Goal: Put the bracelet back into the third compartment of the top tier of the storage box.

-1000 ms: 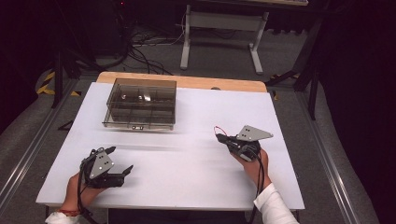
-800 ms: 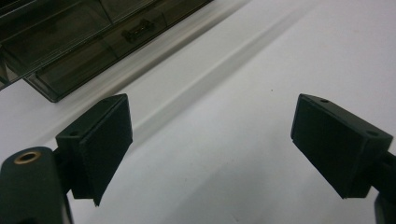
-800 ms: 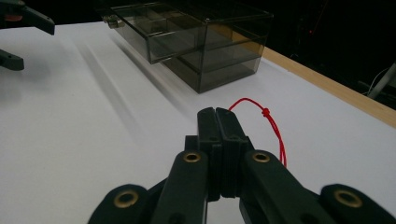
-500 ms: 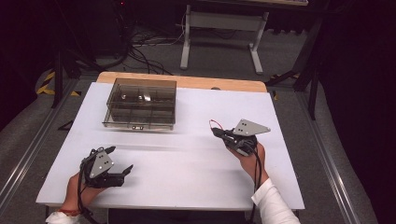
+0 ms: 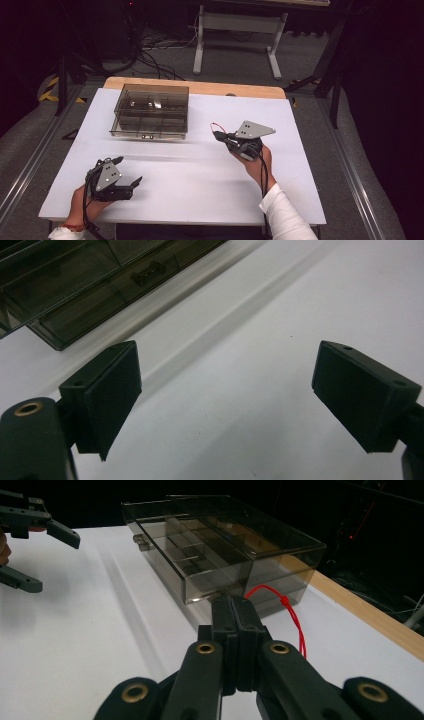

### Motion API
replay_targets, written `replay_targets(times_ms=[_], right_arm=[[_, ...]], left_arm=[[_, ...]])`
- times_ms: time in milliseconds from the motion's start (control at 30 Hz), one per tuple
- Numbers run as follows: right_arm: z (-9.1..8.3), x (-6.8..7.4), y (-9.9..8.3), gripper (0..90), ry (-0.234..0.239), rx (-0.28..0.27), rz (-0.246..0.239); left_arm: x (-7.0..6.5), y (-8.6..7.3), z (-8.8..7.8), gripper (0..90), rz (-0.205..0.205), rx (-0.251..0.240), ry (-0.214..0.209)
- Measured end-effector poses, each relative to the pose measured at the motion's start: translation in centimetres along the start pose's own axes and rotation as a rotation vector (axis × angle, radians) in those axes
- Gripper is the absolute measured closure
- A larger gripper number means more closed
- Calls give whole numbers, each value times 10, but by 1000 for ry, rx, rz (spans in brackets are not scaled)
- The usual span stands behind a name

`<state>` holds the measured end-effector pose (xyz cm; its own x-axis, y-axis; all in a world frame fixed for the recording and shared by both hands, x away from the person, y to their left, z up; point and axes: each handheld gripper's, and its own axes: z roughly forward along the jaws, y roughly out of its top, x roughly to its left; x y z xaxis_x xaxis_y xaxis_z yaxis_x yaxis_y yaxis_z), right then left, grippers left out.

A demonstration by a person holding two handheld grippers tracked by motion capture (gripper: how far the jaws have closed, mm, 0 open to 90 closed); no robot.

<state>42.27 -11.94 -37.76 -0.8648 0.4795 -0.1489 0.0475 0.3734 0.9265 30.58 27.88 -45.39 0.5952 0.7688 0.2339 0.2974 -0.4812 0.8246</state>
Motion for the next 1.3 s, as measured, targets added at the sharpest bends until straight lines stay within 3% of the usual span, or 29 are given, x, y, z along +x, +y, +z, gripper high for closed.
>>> replay_targets(times_ms=[667,967,1300], right_arm=[[62,20,46,900,81,20,-73],[79,28,49,900,112,31,-75],[92,29,50,900,115,43,-70]], left_arm=[[2,-1,-1,133,-1,-2,-5],[2,-2,-1,133,-8,-3,-6],[2,-2,-1,133,-3,4,-6]])
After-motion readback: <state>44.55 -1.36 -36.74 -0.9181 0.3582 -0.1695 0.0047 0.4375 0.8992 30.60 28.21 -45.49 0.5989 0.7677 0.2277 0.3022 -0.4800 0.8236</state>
